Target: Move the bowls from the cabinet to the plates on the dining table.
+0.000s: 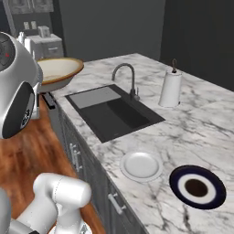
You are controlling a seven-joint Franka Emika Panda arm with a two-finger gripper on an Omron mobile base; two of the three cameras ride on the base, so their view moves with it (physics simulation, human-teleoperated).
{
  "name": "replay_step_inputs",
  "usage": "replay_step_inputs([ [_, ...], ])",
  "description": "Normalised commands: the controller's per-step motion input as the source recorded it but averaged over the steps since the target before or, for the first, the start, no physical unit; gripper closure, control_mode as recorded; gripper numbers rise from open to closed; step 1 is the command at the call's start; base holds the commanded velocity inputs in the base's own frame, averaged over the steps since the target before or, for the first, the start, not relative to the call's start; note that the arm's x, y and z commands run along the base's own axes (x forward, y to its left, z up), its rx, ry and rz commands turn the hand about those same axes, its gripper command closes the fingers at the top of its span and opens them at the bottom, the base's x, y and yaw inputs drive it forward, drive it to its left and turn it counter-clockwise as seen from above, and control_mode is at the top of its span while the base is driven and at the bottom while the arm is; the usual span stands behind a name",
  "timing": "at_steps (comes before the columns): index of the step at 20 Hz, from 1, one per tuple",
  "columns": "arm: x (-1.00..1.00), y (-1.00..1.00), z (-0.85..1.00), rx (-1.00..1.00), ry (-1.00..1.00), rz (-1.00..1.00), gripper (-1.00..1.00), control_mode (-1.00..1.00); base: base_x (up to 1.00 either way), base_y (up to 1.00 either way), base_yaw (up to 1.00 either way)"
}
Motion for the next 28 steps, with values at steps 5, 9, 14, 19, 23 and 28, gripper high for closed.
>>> replay_step_inputs([
  [5,0.0,0.0,0.0,0.0,0.0,0.0,1.0,1.0,0.0,0.0,-0.25],
  [9,0.0,0.0,0.0,0.0,0.0,0.0,1.0,1.0,0.0,0.0,-0.25],
  [14,0.0,0.0,0.0,0.0,0.0,0.0,1.0,1.0,0.0,0.0,-0.25],
  [19,0.0,0.0,0.0,0.0,0.0,0.0,1.0,1.0,0.0,0.0,-0.25],
  [23,0.0,0.0,0.0,0.0,0.0,0.0,1.0,1.0,0.0,0.0,-0.25],
  [28,0.0,0.0,0.0,0.0,0.0,0.0,1.0,1.0,0.0,0.0,-0.25],
])
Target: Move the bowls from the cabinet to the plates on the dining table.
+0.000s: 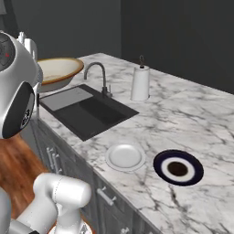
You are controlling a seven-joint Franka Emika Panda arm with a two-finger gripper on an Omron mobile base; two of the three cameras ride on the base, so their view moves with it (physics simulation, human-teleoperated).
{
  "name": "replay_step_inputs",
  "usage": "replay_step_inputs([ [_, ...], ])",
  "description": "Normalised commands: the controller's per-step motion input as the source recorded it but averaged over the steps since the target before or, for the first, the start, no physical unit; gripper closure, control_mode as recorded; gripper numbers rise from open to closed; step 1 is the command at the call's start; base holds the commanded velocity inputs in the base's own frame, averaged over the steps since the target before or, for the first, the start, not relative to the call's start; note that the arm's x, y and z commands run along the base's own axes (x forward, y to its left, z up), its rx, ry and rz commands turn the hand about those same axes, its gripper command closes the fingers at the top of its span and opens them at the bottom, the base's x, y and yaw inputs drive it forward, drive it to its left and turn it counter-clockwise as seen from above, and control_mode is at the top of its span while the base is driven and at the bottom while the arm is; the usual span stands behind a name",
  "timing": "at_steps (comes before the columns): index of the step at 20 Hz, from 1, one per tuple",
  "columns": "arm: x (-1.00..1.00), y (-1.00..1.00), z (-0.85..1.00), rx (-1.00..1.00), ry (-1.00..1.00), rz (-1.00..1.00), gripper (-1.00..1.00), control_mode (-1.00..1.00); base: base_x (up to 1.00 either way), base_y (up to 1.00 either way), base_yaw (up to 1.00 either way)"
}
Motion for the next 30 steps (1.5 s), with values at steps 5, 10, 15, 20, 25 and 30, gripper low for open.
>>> replay_step_inputs([
  [5,0.0,0.0,0.0,0.0,0.0,0.0,1.0,1.0,0.0,0.0,-0.25],
  [10,0.0,0.0,0.0,0.0,0.0,0.0,1.0,1.0,0.0,0.0,-0.25],
  [15,0.0,0.0,0.0,0.0,0.0,0.0,1.0,1.0,0.0,0.0,-0.25],
  [20,0.0,0.0,0.0,0.0,0.0,0.0,1.0,1.0,0.0,0.0,-0.25],
  [25,0.0,0.0,0.0,0.0,0.0,0.0,1.0,1.0,-0.03,-0.01,-0.24],
  [30,0.0,0.0,0.0,0.0,0.0,0.0,1.0,1.0,-0.12,-0.26,-0.14],
])
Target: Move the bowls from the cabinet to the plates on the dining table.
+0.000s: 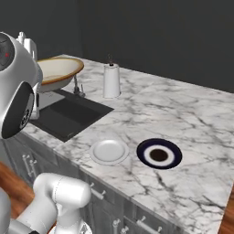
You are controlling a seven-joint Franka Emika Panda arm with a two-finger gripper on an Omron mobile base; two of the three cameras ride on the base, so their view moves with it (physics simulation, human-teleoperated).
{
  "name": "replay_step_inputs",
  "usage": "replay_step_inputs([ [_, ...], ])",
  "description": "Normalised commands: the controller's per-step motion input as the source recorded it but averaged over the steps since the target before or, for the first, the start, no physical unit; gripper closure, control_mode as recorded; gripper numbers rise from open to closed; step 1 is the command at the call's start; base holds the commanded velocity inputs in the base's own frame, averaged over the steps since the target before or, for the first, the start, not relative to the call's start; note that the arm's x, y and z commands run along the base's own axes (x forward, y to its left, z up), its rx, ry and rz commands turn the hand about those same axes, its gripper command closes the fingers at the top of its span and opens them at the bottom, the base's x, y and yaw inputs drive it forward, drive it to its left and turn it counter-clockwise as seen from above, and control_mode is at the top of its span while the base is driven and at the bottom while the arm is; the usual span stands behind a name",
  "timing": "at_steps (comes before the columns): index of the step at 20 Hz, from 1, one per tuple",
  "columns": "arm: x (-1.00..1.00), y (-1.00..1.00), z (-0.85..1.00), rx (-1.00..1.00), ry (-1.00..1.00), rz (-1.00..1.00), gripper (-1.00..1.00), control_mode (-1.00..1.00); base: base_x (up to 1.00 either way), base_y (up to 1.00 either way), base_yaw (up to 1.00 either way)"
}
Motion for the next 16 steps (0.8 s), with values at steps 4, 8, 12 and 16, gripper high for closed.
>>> replay_step_inputs([
  [4,0.0,0.0,0.0,0.0,0.0,0.0,1.0,1.0,0.0,-0.26,-0.19],
  [8,0.0,0.0,0.0,0.0,0.0,0.0,1.0,1.0,0.0,0.0,-0.25],
  [12,0.0,0.0,0.0,0.0,0.0,0.0,1.0,1.0,0.0,0.0,-0.25],
  [16,0.0,0.0,0.0,0.0,0.0,0.0,1.0,1.0,0.0,0.0,-0.25],
])
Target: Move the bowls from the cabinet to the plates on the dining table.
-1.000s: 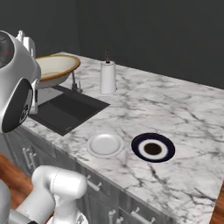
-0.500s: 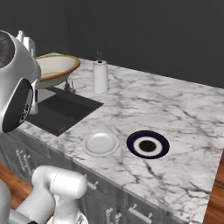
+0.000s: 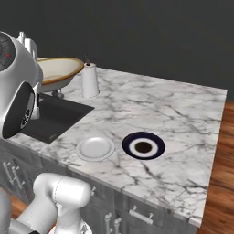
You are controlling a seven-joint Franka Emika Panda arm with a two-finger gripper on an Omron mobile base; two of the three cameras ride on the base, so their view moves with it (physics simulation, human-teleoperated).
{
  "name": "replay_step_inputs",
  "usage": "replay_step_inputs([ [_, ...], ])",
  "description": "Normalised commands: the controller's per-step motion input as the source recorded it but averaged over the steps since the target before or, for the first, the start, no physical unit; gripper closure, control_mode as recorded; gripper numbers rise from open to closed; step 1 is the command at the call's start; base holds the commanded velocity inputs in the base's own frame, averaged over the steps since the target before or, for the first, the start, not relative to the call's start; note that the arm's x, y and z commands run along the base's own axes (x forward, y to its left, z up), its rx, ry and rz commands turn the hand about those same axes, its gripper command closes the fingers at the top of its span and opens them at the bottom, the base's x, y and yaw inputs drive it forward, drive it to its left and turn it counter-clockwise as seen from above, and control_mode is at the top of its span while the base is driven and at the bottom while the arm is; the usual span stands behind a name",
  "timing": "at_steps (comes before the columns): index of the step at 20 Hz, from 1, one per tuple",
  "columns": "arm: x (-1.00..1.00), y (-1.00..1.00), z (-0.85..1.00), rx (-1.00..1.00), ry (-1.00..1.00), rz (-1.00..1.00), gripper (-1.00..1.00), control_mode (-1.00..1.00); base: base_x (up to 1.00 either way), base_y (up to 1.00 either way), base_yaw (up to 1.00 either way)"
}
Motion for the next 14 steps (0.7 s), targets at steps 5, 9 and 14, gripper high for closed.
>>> replay_step_inputs([
  [5,0.0,0.0,0.0,0.0,0.0,0.0,1.0,1.0,0.0,0.0,-0.25],
  [9,0.0,0.0,0.0,0.0,0.0,0.0,1.0,1.0,0.0,0.0,-0.25],
  [14,0.0,0.0,0.0,0.0,0.0,0.0,1.0,1.0,0.0,0.0,-0.25],
])
